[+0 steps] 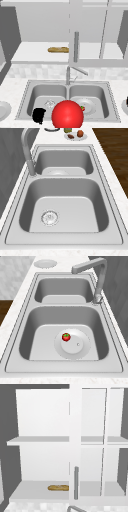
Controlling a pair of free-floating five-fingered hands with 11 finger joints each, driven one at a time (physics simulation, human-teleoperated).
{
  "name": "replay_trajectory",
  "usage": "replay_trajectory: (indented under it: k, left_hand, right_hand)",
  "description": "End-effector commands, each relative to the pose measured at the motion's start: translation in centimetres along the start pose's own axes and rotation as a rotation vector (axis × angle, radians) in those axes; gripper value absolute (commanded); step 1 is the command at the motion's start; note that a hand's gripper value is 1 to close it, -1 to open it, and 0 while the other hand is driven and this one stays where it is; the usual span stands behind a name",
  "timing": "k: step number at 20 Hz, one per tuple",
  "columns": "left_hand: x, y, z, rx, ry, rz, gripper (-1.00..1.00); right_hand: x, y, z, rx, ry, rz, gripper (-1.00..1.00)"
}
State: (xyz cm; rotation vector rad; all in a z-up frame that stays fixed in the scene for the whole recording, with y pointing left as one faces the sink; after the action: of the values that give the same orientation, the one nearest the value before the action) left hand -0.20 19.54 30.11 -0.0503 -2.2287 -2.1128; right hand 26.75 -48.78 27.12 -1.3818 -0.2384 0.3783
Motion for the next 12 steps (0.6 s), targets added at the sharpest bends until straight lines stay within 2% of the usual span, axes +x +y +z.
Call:
replay_trajectory:
  k: [1, 8, 10, 12]
  left_hand:
    - [0.0, 0.0, 0.0, 0.0, 0.0, 0.0, 0.0]
    - [0.0, 0.0, 0.0, 0.0, 0.0, 0.0, 0.0]
    - [0.0, 0.0, 0.0, 0.0, 0.0, 0.0, 0.0]
    - [0.0, 0.0, 0.0, 0.0, 0.0, 0.0, 0.0]
  right_hand:
    - [-1.8, 2.0, -2.2, 0.033, -0.005, 0.053, -1.0]
    - [-4.7, 5.1, -5.4, 0.06, 0.003, 0.042, -1.0]
    - [-4.3, 5.9, -5.3, 0.068, 0.007, 0.058, -1.0]
    - [-4.3, 6.3, -5.3, 0.044, 0.015, 0.065, -1.0]
